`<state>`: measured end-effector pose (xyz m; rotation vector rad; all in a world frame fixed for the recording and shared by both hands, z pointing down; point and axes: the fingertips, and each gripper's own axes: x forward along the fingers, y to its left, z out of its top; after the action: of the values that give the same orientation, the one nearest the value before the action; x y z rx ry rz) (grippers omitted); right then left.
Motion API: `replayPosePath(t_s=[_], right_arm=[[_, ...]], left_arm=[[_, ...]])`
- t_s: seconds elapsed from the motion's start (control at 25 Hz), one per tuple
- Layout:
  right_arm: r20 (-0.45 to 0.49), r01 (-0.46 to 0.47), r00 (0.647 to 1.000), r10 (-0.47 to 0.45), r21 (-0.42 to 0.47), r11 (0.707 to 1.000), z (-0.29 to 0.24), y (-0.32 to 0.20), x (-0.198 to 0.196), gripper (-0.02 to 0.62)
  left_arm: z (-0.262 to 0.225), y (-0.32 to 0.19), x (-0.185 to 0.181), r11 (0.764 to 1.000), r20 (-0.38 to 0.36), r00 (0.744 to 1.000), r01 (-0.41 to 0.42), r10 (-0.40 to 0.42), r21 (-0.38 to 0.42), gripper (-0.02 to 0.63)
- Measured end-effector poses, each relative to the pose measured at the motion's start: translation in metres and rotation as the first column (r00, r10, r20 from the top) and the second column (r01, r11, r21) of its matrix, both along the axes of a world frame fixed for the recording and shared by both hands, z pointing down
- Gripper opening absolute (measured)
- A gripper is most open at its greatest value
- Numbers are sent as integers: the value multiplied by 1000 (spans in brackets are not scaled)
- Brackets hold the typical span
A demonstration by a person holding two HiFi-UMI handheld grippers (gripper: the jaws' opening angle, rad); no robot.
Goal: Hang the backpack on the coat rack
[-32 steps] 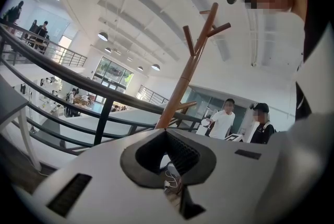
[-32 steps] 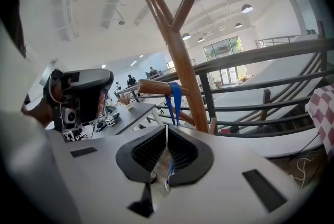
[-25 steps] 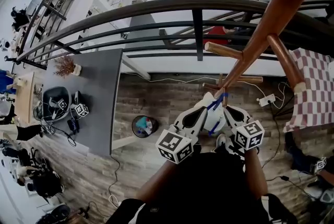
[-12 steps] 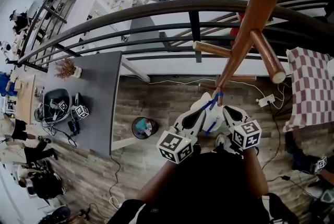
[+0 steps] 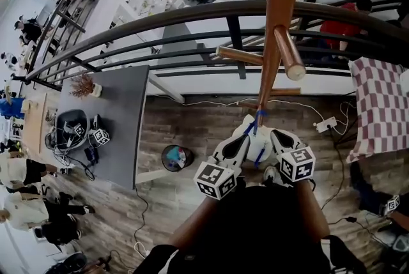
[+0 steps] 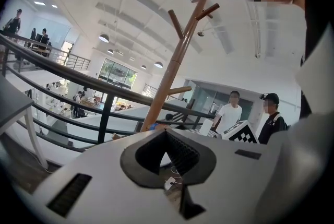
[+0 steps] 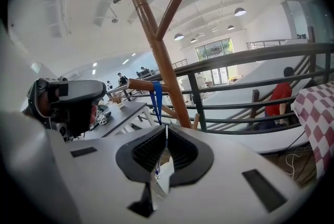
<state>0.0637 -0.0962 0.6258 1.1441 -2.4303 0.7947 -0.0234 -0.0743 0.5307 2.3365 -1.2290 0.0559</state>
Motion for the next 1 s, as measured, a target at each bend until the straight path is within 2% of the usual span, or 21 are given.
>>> replayPosePath(t_s=[0.16,0.36,0.52,0.76,1.0], right_arm=[[-14,18,1000,-18,3,1000,-3,3,0,20],[-45,-13,999,13,2,1000,-3,4,11,18],[-35,-20,999,20,15,1000,-8,10,16,14],[-22,9,1000,-7,56,998,-27,26,24,14],[-6,54,999,-54,93,994,-43,46,29,14]], left_arm=[[3,-1,4,1000,8,1000,16,-16,6,8],[6,-1,10,999,21,999,40,-40,18,8],[10,6,14,998,20,998,62,-62,14,8],[8,22,28,995,17,995,100,-100,24,8],[10,41,39,988,57,986,153,-154,12,8]])
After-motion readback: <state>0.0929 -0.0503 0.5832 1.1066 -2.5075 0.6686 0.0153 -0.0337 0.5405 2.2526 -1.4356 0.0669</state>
